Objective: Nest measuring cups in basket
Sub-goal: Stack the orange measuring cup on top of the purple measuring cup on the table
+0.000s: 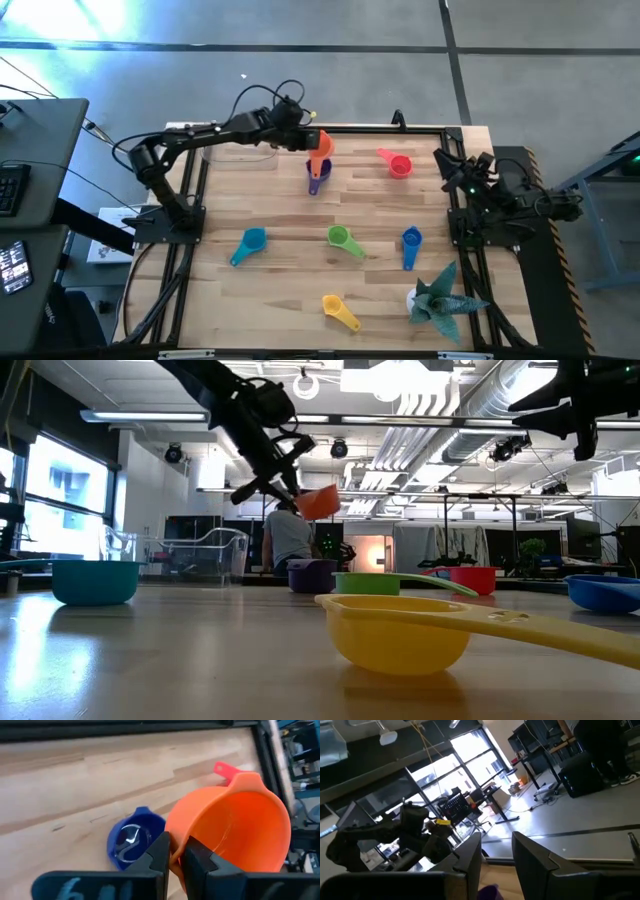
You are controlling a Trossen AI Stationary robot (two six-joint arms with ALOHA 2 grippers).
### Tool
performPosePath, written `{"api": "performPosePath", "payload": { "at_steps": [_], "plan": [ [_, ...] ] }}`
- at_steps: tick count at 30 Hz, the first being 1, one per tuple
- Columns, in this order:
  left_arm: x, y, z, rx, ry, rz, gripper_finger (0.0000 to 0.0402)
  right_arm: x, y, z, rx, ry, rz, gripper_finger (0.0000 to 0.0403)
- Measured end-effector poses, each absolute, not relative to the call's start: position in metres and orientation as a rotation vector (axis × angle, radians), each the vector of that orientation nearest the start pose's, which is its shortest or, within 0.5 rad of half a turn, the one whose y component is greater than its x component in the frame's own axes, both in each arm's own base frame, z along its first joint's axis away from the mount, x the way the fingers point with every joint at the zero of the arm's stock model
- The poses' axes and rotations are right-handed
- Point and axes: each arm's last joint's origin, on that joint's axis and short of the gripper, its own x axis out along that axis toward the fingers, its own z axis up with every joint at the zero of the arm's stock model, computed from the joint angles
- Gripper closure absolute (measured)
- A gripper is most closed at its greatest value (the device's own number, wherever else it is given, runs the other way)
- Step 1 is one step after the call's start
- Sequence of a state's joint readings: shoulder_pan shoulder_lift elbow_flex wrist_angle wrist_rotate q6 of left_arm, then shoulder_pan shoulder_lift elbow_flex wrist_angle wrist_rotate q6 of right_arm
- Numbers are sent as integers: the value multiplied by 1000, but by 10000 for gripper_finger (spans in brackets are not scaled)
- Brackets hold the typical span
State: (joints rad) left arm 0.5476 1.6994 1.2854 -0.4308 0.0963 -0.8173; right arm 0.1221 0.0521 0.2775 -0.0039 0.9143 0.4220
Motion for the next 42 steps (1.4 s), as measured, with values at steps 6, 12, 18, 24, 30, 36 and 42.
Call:
{"api": "performPosePath", "payload": {
  "at_steps": [6,12,18,24,30,36,42],
  "plan": [
    [316,187,235,-1065,666,781,376,68,-15,247,520,-346,-738,302],
    [323,188,219,-1085,707,800,376,68,-15,246,516,-337,-737,302],
    [326,189,205,-1096,749,810,377,68,-15,245,511,-328,-736,302],
    [327,190,200,-1111,763,823,375,69,-14,244,505,-315,-730,302],
    [325,188,199,-1123,791,840,376,69,-14,244,504,-313,-731,302],
    [325,188,199,-1123,791,839,370,69,-14,244,503,-312,-731,302],
    [325,188,199,-1120,790,838,369,69,-14,244,502,-310,-732,302]
  ]
}}
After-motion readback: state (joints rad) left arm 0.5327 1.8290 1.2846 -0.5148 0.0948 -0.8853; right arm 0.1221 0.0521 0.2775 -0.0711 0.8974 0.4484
